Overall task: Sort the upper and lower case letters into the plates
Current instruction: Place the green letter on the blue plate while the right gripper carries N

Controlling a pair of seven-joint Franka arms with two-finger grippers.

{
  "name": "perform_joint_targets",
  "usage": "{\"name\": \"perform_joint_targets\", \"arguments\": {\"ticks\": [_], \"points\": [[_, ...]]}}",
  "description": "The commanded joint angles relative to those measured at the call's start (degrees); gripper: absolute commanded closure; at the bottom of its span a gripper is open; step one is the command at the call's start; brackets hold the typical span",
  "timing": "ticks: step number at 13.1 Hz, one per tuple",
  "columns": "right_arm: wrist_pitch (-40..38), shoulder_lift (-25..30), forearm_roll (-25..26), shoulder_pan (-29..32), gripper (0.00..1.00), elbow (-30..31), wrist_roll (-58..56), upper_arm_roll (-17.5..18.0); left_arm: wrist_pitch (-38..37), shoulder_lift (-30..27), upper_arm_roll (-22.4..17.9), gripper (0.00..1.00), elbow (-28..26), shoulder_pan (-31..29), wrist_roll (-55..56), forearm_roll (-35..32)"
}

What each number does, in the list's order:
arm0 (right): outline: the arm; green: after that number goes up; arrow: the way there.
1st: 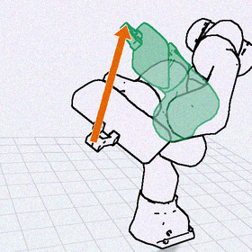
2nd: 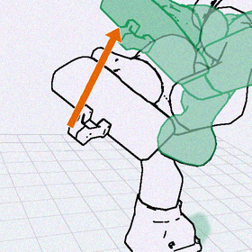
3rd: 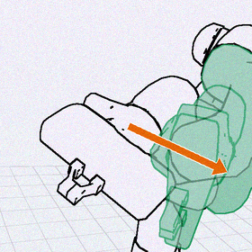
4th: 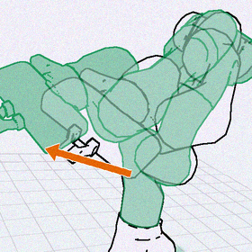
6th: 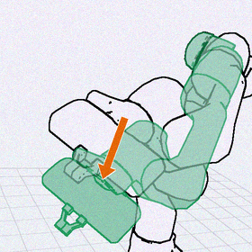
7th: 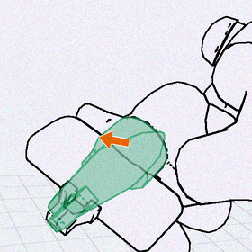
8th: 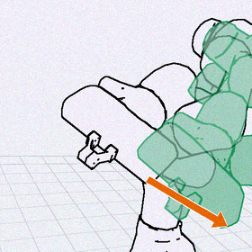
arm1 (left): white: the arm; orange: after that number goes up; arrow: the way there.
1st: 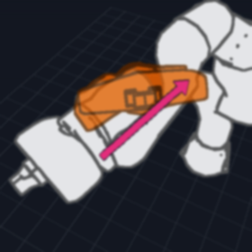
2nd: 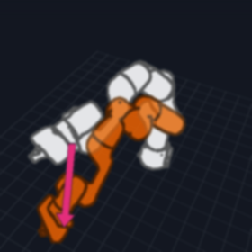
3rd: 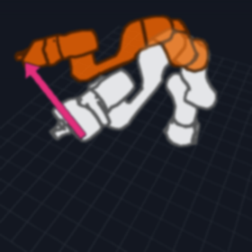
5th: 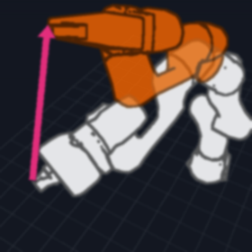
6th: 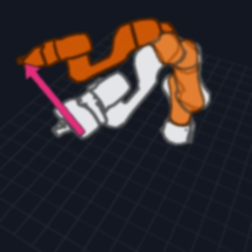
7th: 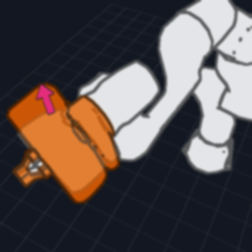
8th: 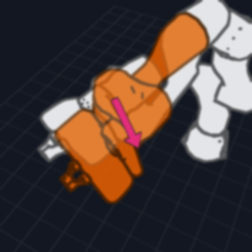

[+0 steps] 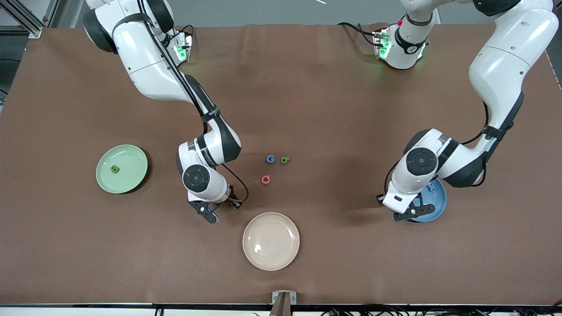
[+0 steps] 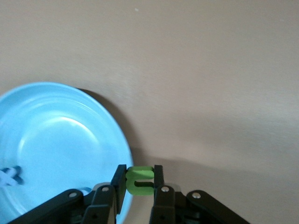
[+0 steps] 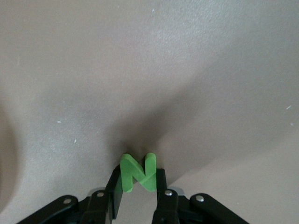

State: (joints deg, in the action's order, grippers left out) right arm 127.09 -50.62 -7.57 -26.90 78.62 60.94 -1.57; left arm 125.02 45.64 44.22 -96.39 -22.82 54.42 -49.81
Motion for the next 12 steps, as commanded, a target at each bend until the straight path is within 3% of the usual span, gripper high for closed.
{"name": "perform_joint_targets", "arguments": {"ticks": [1, 2, 3, 4, 5, 7, 9, 12], "points": [[-6.2, 4.02, 0.63, 1.31, 0.9, 2.23, -4.23, 0.17, -1.09, -1.43, 0.52, 0.98, -2.31, -3.19, -2.38, -0.9], [-9.46, 6.65, 0.63, 2.36, 0.9, 3.71, -6.42, 0.17, -1.09, -1.43, 0.52, 0.94, -2.66, -4.07, -2.47, -0.9], [-11.23, 10.16, 0.54, 3.42, 0.9, 6.77, -9.66, 0.17, -1.18, -1.52, 0.52, 0.77, -3.27, -4.86, -2.47, -0.9], [-11.33, 14.46, 0.54, 4.56, 0.9, 11.42, -13.44, 0.17, -1.18, -1.43, 0.52, 0.45, -3.45, -5.39, -2.13, -0.9], [-10.99, 18.59, 0.54, 6.05, 0.91, 16.16, -17.13, 0.17, -1.18, -1.43, 0.52, 0.04, -3.63, -5.48, -1.95, -0.9], [-10.37, 26.77, 0.71, 9.82, 0.92, 25.83, -28.44, 0.08, -1.18, -1.6, 0.69, 0.0, -4.6, -5.31, -1.42, -0.9], [-6.18, 33.63, 0.8, 14.3, 0.92, 35.15, -40.23, -0.01, -1.35, -1.43, 3.84, 0.0, -4.69, -5.13, 1.81, -0.72], [2.53, 38.66, 2.99, 21.95, 0.92, 46.85, -57.63, -0.01, -2.5, -0.81, 6.05, 0.0, -4.16, 1.61, 17.42, -0.02]]}}
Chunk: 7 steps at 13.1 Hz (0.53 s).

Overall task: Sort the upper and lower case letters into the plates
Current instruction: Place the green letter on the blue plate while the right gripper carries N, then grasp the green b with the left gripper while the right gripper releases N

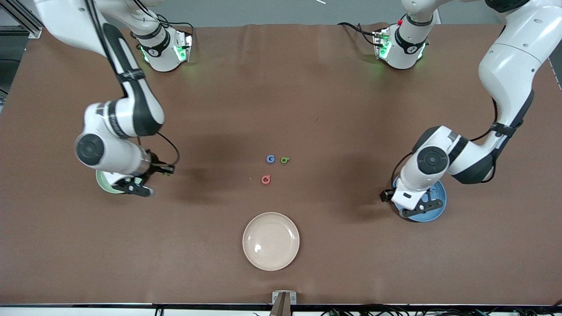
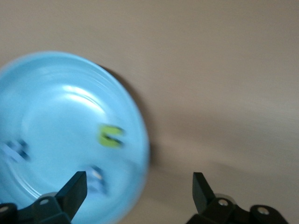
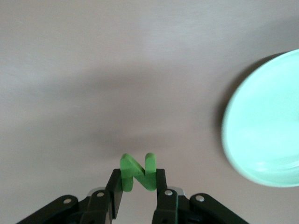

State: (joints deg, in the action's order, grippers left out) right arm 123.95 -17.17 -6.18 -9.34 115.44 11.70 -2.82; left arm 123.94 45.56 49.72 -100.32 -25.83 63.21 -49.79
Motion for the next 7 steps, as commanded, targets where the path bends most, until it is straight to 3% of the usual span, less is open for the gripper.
{"name": "perform_joint_targets", "arguments": {"ticks": [1, 6, 7], "points": [[7.43, 5.22, 2.22, 6.68, 0.92, 11.81, -11.93, 1.23, -1.42, -0.38, 0.56, 0.0, -0.14, 7.34, 14.78, 0.04], [9.29, 3.46, 7.3, 15.12, 0.92, 12.62, -20.83, 1.23, -0.89, 1.81, 0.29, 0.0, 1.69, 19.04, 35.55, 1.88], [11.03, 2.67, 8.45, 16.36, 0.92, 12.62, -21.8, 1.23, -0.89, 2.86, 0.03, 0.05, 3.18, 22.28, 39.24, 2.24]]}}
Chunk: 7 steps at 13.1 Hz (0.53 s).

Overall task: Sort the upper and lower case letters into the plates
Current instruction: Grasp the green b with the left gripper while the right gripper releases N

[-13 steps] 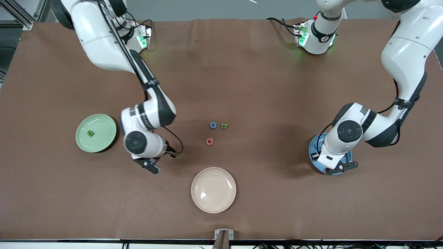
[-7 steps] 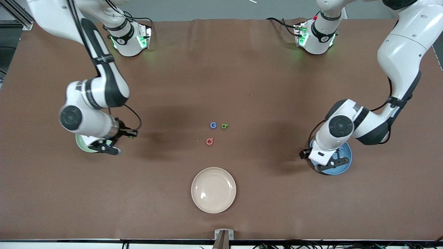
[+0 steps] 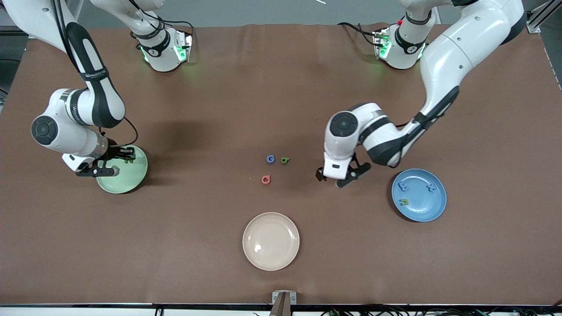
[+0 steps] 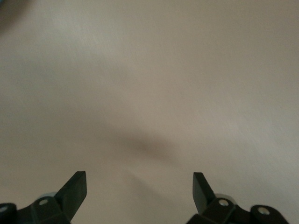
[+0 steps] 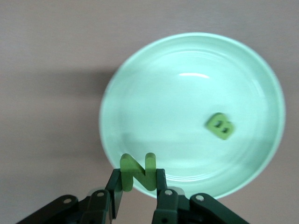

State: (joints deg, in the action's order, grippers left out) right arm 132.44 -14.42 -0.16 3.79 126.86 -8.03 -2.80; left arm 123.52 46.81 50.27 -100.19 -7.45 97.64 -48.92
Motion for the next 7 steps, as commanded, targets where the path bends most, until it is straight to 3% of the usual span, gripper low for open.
{"name": "perform_joint_targets", "arguments": {"ticks": [1, 3, 7], "points": [[4.21, -1.21, 3.05, 4.46, 0.92, 1.11, -3.38, 1.22, -0.48, 2.58, -1.74, 0.1, 4.37, 6.89, 9.02, 1.37], [6.32, -3.32, 3.15, 6.31, 0.92, 0.93, -5.32, 1.22, -0.39, 3.11, -5.25, 0.13, 6.93, 13.66, 17.9, 1.54], [7.83, -5.79, 3.32, 7.46, 0.91, 1.02, -6.47, 1.22, 0.32, 4.69, -9.04, 0.21, 10.88, 20.79, 27.67, 8.83]]}}
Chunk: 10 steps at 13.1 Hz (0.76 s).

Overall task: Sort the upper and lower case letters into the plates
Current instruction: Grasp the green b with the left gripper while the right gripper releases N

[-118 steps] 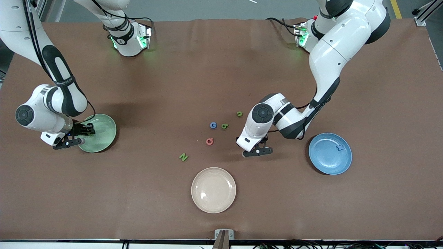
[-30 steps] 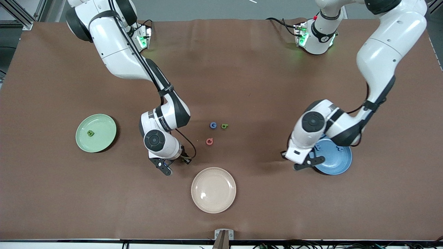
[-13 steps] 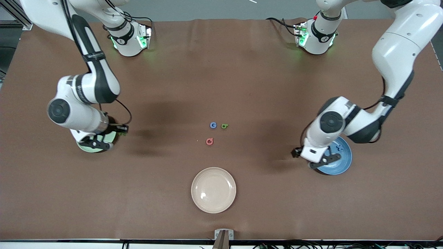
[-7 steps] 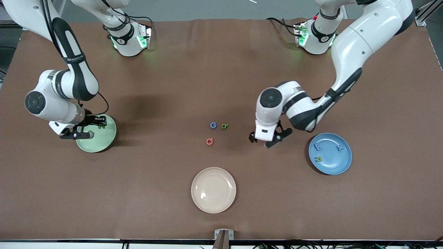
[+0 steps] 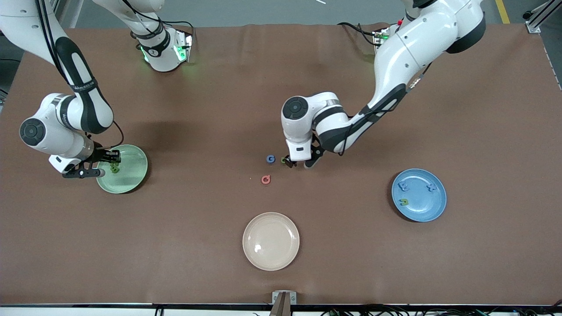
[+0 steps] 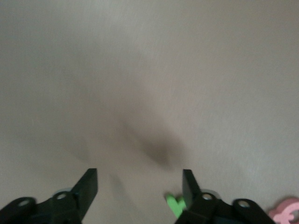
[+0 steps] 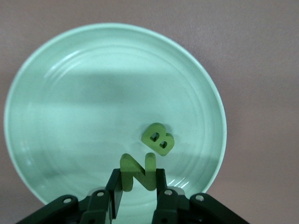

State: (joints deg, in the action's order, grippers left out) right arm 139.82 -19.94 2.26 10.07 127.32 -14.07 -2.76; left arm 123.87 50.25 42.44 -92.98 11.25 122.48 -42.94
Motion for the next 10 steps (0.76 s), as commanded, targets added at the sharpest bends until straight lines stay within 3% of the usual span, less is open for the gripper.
{"name": "perform_joint_targets", "arguments": {"ticks": [1, 8, 9, 10], "points": [[0.02, -0.45, 0.91, 1.18, 0.9, 0.64, -0.43, 1.18, -0.03, 1.52, -2.0, 0.21, 4.03, 3.24, 4.42, 3.38], [-1.04, -0.62, 0.82, 1.18, 0.79, 1.17, -0.34, 1.27, 0.06, 3.8, -3.24, 0.27, 8.95, 5.72, 12.07, 7.08], [-2.0, -0.54, 0.82, 1.18, 0.53, 1.08, 0.01, 1.27, 0.49, 4.24, -3.24, 0.27, 9.56, 5.63, 13.13, 7.17], [-3.23, -0.36, 0.82, 0.92, 0.16, 0.91, 0.44, 1.27, 0.93, 4.59, -3.24, 0.27, 9.66, 5.71, 13.31, 7.17]]}}
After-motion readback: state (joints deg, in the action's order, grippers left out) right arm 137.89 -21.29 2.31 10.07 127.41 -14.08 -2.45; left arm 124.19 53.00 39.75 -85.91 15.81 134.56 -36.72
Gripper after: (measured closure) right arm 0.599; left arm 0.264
